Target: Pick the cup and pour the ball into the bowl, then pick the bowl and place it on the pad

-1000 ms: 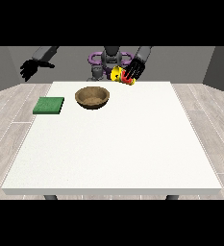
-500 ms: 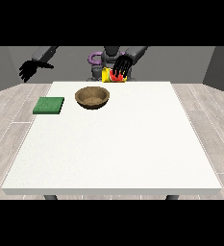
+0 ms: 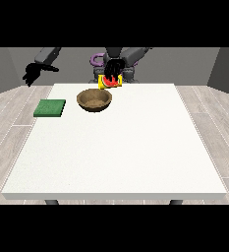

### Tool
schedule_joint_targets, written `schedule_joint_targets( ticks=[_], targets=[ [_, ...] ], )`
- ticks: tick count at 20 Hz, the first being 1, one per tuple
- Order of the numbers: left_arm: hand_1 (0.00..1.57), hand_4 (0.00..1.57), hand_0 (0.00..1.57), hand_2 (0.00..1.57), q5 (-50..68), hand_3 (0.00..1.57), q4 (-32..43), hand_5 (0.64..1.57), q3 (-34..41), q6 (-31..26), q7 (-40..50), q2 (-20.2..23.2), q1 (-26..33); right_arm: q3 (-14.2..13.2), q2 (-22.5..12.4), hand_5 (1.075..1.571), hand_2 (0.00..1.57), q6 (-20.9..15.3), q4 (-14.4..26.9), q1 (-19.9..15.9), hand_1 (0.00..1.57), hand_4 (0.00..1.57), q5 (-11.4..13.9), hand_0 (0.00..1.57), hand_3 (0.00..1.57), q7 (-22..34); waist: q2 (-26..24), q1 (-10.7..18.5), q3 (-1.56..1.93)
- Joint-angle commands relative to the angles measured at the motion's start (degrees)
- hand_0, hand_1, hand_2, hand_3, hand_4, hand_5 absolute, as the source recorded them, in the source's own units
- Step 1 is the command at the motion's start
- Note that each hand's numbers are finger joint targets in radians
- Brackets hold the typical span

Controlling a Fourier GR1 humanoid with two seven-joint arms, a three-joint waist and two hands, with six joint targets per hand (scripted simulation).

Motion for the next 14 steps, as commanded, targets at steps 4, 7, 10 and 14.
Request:
schedule_joint_targets(
  ticks=[4, 7, 10, 14],
  targets=[
    [0.0, 0.91, 0.0, 1.57, -7.6, 1.57, 1.9, 1.547, -6.1, -2.9, 3.6, 0.0, 0.5, 2.1, 2.4, 1.525, 0.0, -0.3, -1.3, -3.3, 0.0, 0.0, 0.3, 0.0, 0.25, 1.6, 2.0, -3.8, -0.02],
    [0.0, 1.16, 0.0, 1.57, -6.5, 1.57, -3.0, 1.452, -8.9, -13.0, 1.2, 0.0, -2.8, -0.3, -1.0, 1.522, 0.0, 2.0, 2.0, -4.7, 0.0, 0.0, -1.2, 0.0, 0.22, 1.0, 2.6, -1.2, 0.02],
    [0.0, 1.25, 0.0, 1.57, -11.4, 1.57, 0.6, 1.395, -8.3, -12.8, -0.7, 0.3, -4.7, -1.0, -2.1, 1.516, 0.0, 2.7, 1.6, -3.4, 0.0, 0.0, -1.5, 0.0, 0.16, -1.7, 4.5, -1.5, 0.02],
    [0.77, 1.2, 0.77, 1.57, -13.8, 1.57, 0.0, 1.416, -9.8, -21.5, -1.9, 0.0, -9.7, 0.5, -0.3, 1.521, 0.0, 3.2, 2.6, -2.2, 0.0, 0.0, -0.7, 0.0, 0.24, -1.1, 0.9, -2.1, 0.03]
  ],
)
